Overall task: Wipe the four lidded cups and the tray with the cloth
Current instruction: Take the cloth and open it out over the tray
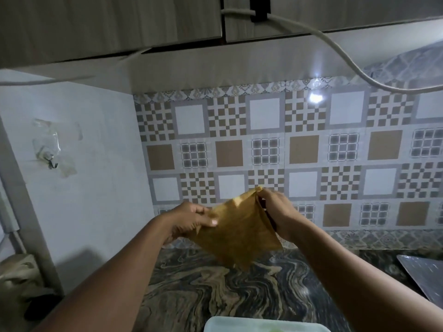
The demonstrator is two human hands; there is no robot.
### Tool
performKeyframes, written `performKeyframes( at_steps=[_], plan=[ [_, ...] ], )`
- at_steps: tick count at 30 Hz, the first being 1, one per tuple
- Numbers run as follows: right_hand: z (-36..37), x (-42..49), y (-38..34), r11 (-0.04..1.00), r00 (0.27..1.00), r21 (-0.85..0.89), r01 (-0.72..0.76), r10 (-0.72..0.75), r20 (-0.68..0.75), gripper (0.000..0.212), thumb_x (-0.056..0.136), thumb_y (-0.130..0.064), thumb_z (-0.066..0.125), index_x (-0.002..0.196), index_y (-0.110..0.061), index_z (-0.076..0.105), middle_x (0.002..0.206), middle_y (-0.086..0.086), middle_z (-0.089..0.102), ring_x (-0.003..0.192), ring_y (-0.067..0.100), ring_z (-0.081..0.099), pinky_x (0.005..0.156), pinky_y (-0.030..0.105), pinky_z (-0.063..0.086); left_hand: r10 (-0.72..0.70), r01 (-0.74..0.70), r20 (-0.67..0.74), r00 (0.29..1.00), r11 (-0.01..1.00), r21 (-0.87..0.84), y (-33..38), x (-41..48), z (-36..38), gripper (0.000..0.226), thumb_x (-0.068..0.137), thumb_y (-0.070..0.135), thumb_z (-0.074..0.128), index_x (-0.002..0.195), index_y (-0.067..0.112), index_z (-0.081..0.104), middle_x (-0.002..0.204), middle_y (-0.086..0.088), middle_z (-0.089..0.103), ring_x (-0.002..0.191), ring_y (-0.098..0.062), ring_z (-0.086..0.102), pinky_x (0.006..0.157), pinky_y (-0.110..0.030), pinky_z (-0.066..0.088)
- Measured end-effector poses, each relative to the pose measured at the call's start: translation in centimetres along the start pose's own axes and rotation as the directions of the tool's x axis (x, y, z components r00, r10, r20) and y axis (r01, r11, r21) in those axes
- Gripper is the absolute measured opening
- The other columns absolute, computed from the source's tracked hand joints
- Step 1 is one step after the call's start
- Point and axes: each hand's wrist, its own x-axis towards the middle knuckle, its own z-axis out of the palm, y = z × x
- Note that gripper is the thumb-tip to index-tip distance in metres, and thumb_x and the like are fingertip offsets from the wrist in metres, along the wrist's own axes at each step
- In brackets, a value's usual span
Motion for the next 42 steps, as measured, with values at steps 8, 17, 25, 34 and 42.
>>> performKeyframes(
  at_steps=[8, 17, 25, 34, 42],
  plan=[
    [1.3, 2.0, -1.6, 0.991, 0.998, -0.125, -0.04, 0.045, 0.038, 0.036, 0.102, -0.033, 0.042, 0.111, -0.006, 0.064, 0.107, 0.029, 0.064, 0.095, 0.032, 0.066, 0.091, 0.041, 0.054, 0.01, 0.026, 0.224, 0.975, 0.987, -0.161, 1.5, 2.4, 1.3, 0.039, 0.087, 0.034, 0.075, 0.117, 0.009, 0.07, 0.115, -0.011, 0.073, 0.112, -0.031, 0.067, 0.106, -0.047, 0.049],
    [0.0, 1.9, 4.7, 0.869, 0.87, 0.133, -0.477, 0.445, 0.213, 0.075, 0.091, -0.07, 0.043, 0.119, -0.002, 0.056, 0.107, 0.021, 0.071, 0.094, 0.035, 0.07, 0.079, 0.044, 0.057, 0.018, 0.072, 0.174, 0.985, 0.865, -0.497, 3.0, 5.1, 2.3, 0.03, 0.094, 0.036, 0.064, 0.103, 0.007, 0.064, 0.099, -0.017, 0.07, 0.093, -0.031, 0.066, 0.09, -0.041, 0.05],
    [1.2, 2.3, 6.9, 0.752, 0.936, 0.561, -0.347, 0.243, 0.255, 0.054, 0.092, -0.058, 0.053, 0.11, -0.01, 0.067, 0.099, 0.014, 0.065, 0.095, 0.032, 0.063, 0.095, 0.048, 0.052, -0.016, -0.003, -0.026, 1.0, 0.794, -0.608, 2.3, 8.0, 3.3, 0.031, 0.095, 0.036, 0.064, 0.107, 0.007, 0.065, 0.086, -0.015, 0.07, 0.079, -0.029, 0.068, 0.072, -0.037, 0.056],
    [-0.4, 2.9, 5.5, 0.891, 0.961, 0.361, -0.275, 0.268, 0.069, 0.033, 0.098, -0.004, 0.056, 0.129, -0.013, 0.051, 0.116, 0.018, 0.06, 0.078, 0.023, 0.06, 0.061, 0.038, 0.056, -0.082, -0.025, -0.251, 0.965, 0.918, -0.396, 0.0, 8.7, 2.6, 0.041, 0.085, 0.025, 0.077, 0.119, 0.008, 0.06, 0.107, -0.014, 0.07, 0.095, -0.032, 0.07, 0.086, -0.05, 0.06],
    [-2.3, 2.9, 3.9, 0.969, 0.962, 0.017, -0.246, 0.242, 0.123, 0.041, 0.062, -0.003, 0.084, 0.1, 0.007, 0.074, 0.105, 0.024, 0.073, 0.1, 0.037, 0.071, 0.093, 0.051, 0.056, 0.114, -0.13, -0.159, 0.981, 0.987, -0.096, -1.4, 5.8, 2.1, 0.022, 0.076, 0.013, 0.086, 0.095, 0.016, 0.077, 0.099, -0.005, 0.076, 0.096, -0.021, 0.07, 0.09, -0.039, 0.059]
  ],
)
